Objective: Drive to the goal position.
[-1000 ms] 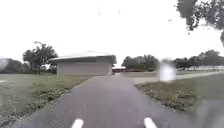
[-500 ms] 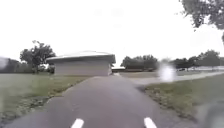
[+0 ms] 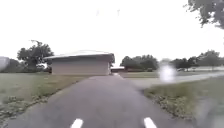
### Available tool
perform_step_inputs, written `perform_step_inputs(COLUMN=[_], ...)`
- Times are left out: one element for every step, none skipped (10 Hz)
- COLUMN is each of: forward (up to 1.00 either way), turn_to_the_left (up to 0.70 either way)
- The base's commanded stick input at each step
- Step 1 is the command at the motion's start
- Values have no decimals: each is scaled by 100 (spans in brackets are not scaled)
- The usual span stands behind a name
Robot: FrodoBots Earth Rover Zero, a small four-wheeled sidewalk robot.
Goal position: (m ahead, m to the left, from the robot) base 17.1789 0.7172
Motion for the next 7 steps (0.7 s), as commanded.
perform_step_inputs(forward=[85, 85, 85, 85, 85, 85, 85], turn_to_the_left=[0, 0, 0, 0, 0, 0, 0])
